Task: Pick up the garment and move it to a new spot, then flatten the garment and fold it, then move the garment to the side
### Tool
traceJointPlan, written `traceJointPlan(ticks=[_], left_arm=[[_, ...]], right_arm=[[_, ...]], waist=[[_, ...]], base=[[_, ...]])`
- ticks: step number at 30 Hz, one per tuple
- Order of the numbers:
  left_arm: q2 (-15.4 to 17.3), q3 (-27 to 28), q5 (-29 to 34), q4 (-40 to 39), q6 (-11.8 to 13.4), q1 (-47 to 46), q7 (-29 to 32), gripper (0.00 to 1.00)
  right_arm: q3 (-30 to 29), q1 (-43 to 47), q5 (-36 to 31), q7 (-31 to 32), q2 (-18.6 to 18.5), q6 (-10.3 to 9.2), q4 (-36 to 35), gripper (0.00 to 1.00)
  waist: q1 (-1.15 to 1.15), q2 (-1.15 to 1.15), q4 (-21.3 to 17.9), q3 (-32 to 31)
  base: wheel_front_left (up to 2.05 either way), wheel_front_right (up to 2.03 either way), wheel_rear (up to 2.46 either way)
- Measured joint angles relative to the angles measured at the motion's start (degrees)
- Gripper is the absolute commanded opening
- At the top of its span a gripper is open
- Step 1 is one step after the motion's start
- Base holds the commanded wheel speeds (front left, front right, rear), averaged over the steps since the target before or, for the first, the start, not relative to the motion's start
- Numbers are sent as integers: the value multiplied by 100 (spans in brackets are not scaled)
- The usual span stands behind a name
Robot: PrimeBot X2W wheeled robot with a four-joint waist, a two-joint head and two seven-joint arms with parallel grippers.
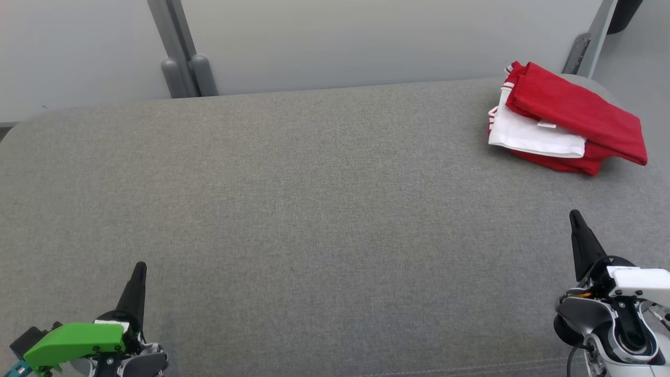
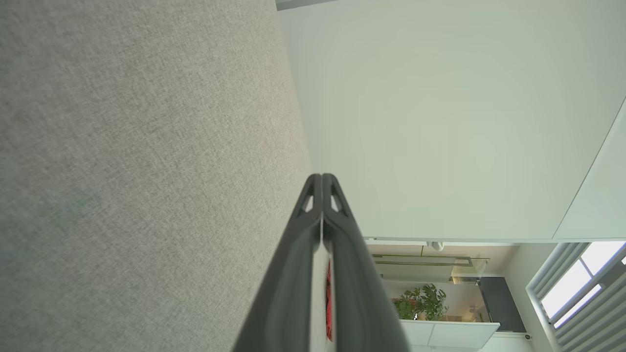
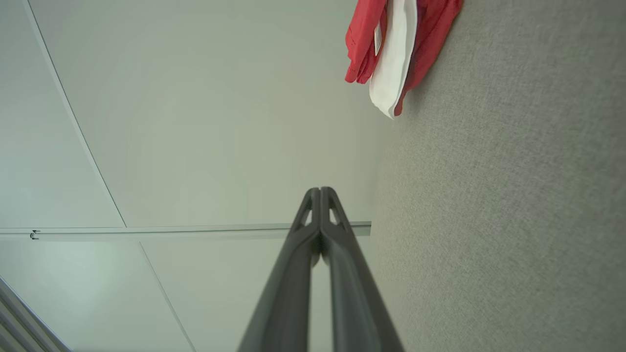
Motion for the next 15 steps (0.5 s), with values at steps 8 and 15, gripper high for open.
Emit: traceJointPlan(ticks=[8, 15], left_arm=[[9, 41, -227, 34, -52, -116, 51, 0], [9, 45, -227, 58, -52, -116, 51, 0]], right_arm=[[-55, -66, 207, 49, -19, 46, 40, 0], [-56, -75, 207, 49, -19, 47, 57, 0]], waist=[[0, 0, 11, -4], [0, 0, 11, -6]], base=[[0, 0, 0], [0, 0, 0]])
